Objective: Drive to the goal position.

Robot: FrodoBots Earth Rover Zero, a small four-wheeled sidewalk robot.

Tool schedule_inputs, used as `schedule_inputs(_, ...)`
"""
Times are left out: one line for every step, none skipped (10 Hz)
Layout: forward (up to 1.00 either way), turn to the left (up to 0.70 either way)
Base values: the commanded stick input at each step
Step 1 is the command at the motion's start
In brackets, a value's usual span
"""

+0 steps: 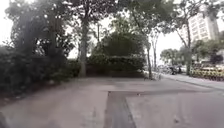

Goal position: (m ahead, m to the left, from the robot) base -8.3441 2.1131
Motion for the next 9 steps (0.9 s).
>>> schedule_inputs(0.7,0.0)
schedule_inputs(0.7,0.0)
schedule_inputs(0.7,0.0)
schedule_inputs(0.7,0.0)
schedule_inputs(0.7,0.0)
schedule_inputs(0.7,0.0)
schedule_inputs(0.7,0.0)
schedule_inputs(0.7,0.0)
schedule_inputs(0.7,0.0)
